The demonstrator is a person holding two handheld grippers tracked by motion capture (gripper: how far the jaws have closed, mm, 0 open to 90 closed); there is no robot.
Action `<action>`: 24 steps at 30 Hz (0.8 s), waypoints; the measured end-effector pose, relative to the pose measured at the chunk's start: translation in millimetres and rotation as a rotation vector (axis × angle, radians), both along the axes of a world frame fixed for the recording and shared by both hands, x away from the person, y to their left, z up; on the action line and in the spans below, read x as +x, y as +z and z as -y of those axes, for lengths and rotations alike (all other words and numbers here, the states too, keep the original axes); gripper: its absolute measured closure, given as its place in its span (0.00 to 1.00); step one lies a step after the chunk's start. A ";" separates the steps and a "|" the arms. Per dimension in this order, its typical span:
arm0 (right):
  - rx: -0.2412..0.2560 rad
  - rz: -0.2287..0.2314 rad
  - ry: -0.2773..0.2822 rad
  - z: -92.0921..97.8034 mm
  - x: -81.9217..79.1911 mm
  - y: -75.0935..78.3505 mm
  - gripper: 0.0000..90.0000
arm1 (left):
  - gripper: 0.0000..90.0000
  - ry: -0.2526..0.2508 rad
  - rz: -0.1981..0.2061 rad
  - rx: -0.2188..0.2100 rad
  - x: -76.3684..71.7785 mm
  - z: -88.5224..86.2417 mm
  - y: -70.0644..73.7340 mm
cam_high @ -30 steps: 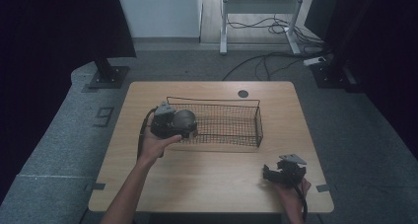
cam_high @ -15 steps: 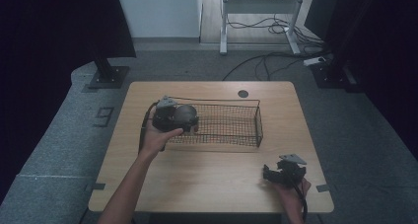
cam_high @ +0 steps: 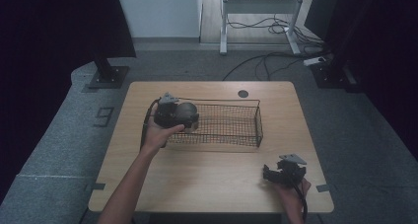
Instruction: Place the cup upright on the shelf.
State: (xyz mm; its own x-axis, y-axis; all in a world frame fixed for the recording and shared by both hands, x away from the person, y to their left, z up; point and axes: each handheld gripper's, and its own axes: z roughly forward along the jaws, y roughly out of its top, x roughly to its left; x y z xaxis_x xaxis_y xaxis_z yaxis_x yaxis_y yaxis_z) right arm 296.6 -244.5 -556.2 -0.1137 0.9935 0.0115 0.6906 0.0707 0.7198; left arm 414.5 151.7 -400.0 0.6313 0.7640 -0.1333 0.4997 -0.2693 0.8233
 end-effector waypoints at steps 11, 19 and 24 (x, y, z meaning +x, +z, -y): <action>0.001 0.000 0.000 0.0 0.0 0.0 0.03 | 0.16 -0.004 -0.005 0.011 11.1 8.3 1.5; 0.000 0.000 0.000 0.0 0.0 0.0 0.03 | 0.16 0.013 -0.027 0.027 21.0 10.4 -7.4; 0.001 0.000 0.000 0.0 0.0 0.0 0.03 | 0.16 0.022 -0.036 0.021 25.1 10.4 -10.7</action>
State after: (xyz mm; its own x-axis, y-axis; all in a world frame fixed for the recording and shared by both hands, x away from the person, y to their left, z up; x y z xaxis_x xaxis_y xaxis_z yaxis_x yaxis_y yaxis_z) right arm 296.7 -244.5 -556.2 -0.1134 0.9935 0.0120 0.6905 0.0702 0.7199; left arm 439.6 141.3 -410.7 0.6094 0.7805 -0.1394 0.5348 -0.2749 0.7990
